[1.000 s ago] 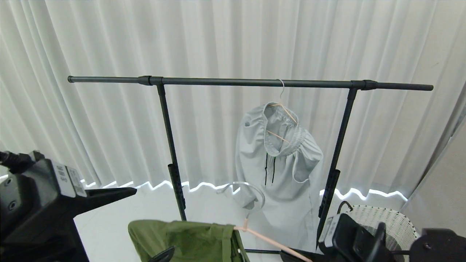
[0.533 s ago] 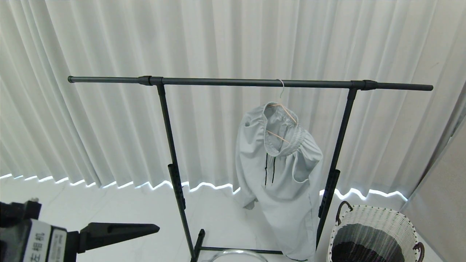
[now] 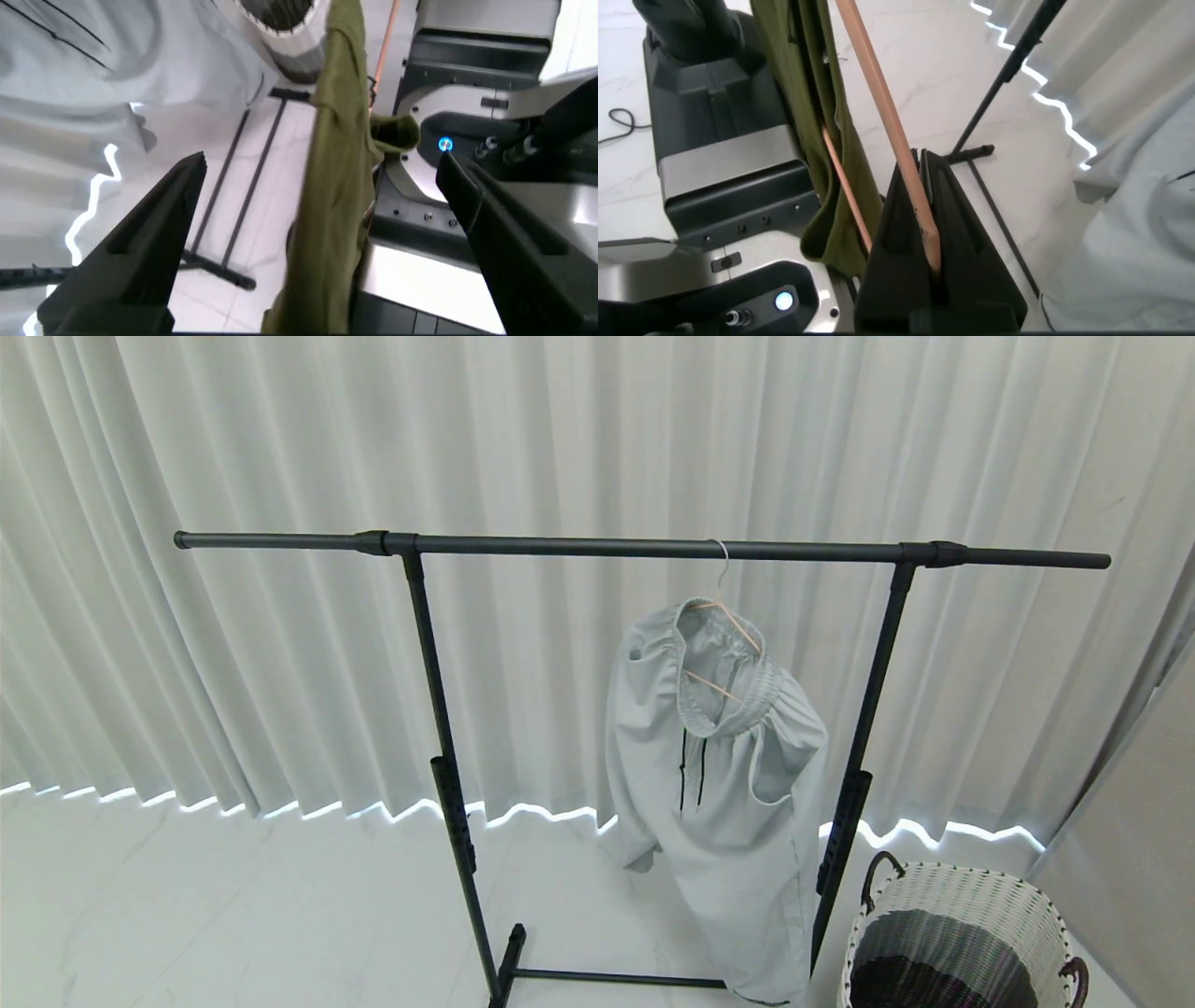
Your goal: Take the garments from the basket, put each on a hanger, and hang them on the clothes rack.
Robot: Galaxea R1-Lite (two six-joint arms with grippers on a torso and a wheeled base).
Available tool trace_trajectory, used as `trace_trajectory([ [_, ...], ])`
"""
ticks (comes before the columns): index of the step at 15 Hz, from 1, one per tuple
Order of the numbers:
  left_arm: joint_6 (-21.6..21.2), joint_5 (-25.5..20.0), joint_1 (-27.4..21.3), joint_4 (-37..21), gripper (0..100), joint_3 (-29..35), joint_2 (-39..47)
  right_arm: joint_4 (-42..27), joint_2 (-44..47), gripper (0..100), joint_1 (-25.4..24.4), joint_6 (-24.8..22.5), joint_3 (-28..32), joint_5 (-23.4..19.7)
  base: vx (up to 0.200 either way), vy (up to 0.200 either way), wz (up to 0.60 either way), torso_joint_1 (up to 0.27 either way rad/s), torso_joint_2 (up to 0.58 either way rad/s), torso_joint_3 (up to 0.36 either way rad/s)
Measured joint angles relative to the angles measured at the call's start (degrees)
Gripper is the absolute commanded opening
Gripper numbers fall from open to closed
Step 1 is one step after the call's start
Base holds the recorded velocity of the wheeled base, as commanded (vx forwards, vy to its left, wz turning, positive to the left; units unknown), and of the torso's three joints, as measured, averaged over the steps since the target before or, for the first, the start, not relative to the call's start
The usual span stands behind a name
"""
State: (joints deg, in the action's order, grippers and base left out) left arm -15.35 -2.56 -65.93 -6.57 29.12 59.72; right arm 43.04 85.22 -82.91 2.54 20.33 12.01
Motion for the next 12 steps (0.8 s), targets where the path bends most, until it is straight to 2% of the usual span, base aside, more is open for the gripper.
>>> trace_trajectory([
  [3,0.05,0.0,-0.04,-0.02,100,-0.22,1.57,0.0,0.39,0,-0.11,0.02,0.83,0.02,0.0,0.0,0.0,0.0,0.0,0.0],
  [4,0.11,0.0,0.05,0.0,0,-0.27,1.79,0.0,0.41,0,-0.13,0.02,0.91,0.02,0.0,0.0,0.0,0.0,0.0,0.0],
  [11,0.24,0.51,1.27,0.01,0,-1.21,1.82,0.09,0.35,0,-0.02,0.09,0.91,0.2,0.0,0.0,0.0,0.0,0.0,0.0],
  [12,0.2,0.54,1.76,0.01,0,-1.27,1.77,0.09,0.33,100,-0.02,0.11,0.91,0.17,0.0,0.0,0.0,0.0,0.0,0.0],
])
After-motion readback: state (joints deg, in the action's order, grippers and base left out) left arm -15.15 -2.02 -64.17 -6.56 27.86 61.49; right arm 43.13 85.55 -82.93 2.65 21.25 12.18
